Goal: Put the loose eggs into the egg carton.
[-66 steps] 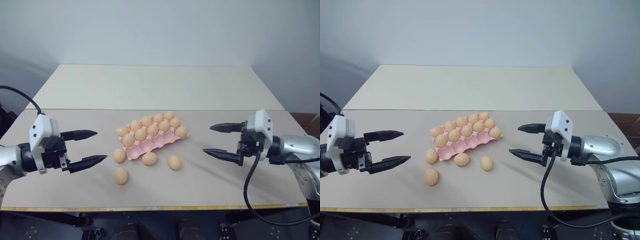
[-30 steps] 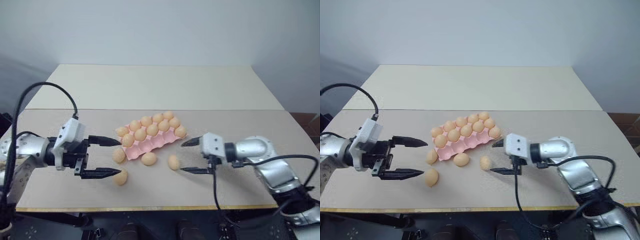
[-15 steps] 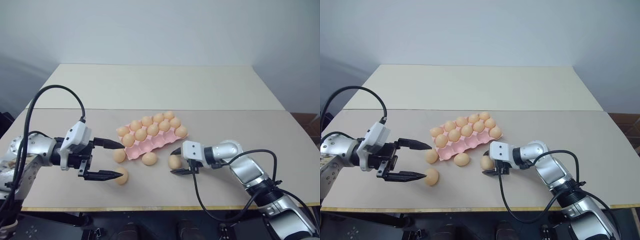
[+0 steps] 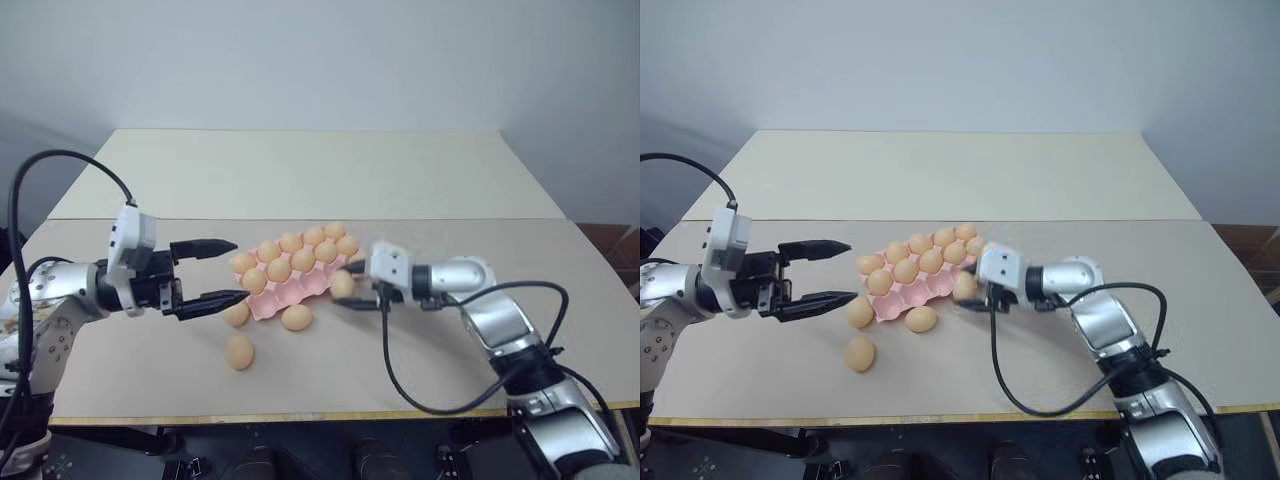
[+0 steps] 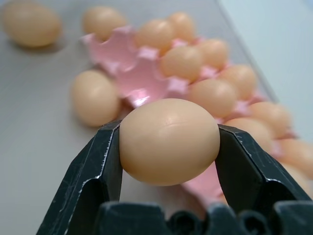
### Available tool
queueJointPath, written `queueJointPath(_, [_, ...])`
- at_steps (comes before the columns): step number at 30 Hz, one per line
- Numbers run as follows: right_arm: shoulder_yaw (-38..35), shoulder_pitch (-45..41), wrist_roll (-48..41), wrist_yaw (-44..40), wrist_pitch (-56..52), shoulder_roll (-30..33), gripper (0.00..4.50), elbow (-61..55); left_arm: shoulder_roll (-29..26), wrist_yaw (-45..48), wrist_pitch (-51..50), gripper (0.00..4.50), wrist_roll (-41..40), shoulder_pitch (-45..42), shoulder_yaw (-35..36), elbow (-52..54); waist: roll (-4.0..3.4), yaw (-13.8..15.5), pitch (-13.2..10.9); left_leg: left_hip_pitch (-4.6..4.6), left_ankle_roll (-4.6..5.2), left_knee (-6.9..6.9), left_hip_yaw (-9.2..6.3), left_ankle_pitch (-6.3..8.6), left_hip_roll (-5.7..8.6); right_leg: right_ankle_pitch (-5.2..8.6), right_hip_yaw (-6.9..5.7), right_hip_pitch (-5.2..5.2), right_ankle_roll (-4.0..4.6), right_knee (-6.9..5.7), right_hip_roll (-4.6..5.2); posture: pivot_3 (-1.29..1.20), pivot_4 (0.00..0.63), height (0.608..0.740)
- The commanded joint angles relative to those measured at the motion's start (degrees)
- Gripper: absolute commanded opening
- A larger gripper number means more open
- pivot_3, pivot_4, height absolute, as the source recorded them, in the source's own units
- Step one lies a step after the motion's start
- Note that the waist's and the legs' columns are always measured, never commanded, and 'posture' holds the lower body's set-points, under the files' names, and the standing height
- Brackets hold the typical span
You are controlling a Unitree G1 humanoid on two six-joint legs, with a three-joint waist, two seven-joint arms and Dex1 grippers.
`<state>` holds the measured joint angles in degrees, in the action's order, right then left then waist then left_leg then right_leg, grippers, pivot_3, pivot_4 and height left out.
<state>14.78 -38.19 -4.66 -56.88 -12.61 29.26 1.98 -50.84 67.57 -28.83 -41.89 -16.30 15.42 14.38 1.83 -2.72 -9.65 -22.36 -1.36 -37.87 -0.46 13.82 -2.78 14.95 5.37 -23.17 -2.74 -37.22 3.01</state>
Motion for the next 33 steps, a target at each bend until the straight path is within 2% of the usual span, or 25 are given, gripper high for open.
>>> queueJointPath(1, [-0.69, -2.05, 3.18, 5.17, 1.94, -1.73, 2.59, 4.56, -0.47, -0.53, -0.05, 4.5, -0.96, -0.27, 1.74, 1.59, 0.0, 0.07, 0.0, 0.0, 0.0, 0.0, 0.0, 0.0, 0.0, 0.0, 0.0, 0.01, 0.0, 0.02, 0.0, 0.0, 0.15, 0.74])
queueJointPath(3, [-0.61, -2.68, 3.57, 5.99, 1.56, -2.65, 2.59, 5.76, -0.61, -0.57, -0.11, 4.5, -1.08, -0.12, 1.84, 1.79, 0.0, 0.23, 0.0, -0.05, 0.0, 0.0, 0.01, 0.0, 0.01, 0.0, -0.01, -0.02, 0.0, 0.03, 0.02, 0.0, 0.15, 0.74])
queueJointPath(9, [-0.93, -3.3, 5.58, 9.65, 1.07, -4.68, 4.49, 7.24, -1.43, -0.48, -0.19, 4.5, -1.17, 0.87, 2.19, 2.48, 0.0, 0.12, 0.0, -0.07, 0.0, 0.0, 0.01, 0.0, 0.01, 0.0, -0.01, -0.04, 0.0, 0.01, 0.02, 0.0, 0.15, 0.74])
queueJointPath(13, [-4.48, -2.55, 1.45, 7.8, -1.89, -3.08, 4.49, 2.22, -1.95, -0.47, -0.39, 4.5, -1.37, 1.44, 2.76, 2.56, 0.0, 0.12, -0.01, -0.06, 0.0, 0.0, 0.01, 0.0, 0.01, 0.0, -0.01, -0.04, 0.0, 0.01, 0.01, 0.0, 0.15, 0.74])
queueJointPath(17, [-9.56, 1.15, -7.76, -0.52, -6.51, 2.78, 4.49, -5.46, -4.09, 1.86, 0.13, 4.5, -0.64, 3.35, 3.94, 1.36, -0.01, 0.31, -0.01, -0.12, 0.0, 0.01, 0.0, 0.0, 0.0, 0.0, -0.02, -0.06, 0.0, 0.08, 0.02, 0.0, 0.15, 0.74])
queueJointPath(20, [-14.66, 5.88, -16.84, -10.36, -10.12, 10.96, 4.49, -11.48, -6.07, 5.8, 1.84, 4.5, -0.44, 5.19, 6.03, -0.98, -0.01, 0.71, -0.01, -0.12, 0.0, 0.02, -0.01, 0.0, 0.01, 0.0, -0.07, -0.01, -0.01, 0.12, 0.05, 0.0, 0.15, 0.74])
queueJointPath(22, [-17.03, 8.24, -20.62, -13.51, -11.58, 14.63, 4.49, -13.99, -6.31, 7.29, 3.1, 4.5, -0.25, 6.03, 7.25, -1.95, -0.02, 0.67, -0.02, -0.11, 0.0, 0.02, 0.0, 0.0, 0.02, 0.01, -0.08, 0.0, -0.01, 0.13, 0.06, 0.0, 0.15, 0.74])
queueJointPath(27, [-22.63, 15.98, -25.37, -23.3, -10.26, 25.11, 4.49, -16.09, -7.03, 10.82, 5.59, 4.5, 0.59, 9.81, 10.24, -3.37, -0.02, 0.14, -0.02, 0.03, 0.0, 0.03, 0.05, 0.0, 0.0, 0.02, -0.03, 0.06, 0.0, 0.11, 0.04, 0.0, 0.15, 0.74])
queueJointPath(30, [-24.55, 19.13, -25.89, -24.28, -8.83, 27.17, 4.49, -16.42, -7.44, 11.69, 5.58, 4.5, 0.62, 12.12, 11.41, -3.03, -0.02, -0.04, -0.02, 0.04, 0.0, 0.03, 0.08, 0.0, -0.02, 0.02, 0.01, 0.06, 0.0, 0.1, 0.02, 0.0, 0.15, 0.74])
queueJointPath(33, [-24.69, 19.17, -26.03, -22.79, -8.83, 26.48, 4.49, -16.85, -7.25, 11.6, 5.6, 4.5, 0.72, 12.87, 11.69, -2.62, -0.02, 0.03, -0.02, 0.05, 0.0, 0.02, 0.08, 0.0, -0.02, 0.02, 0.02, 0.05, 0.0, 0.08, 0.02, 0.0, 0.15, 0.74])
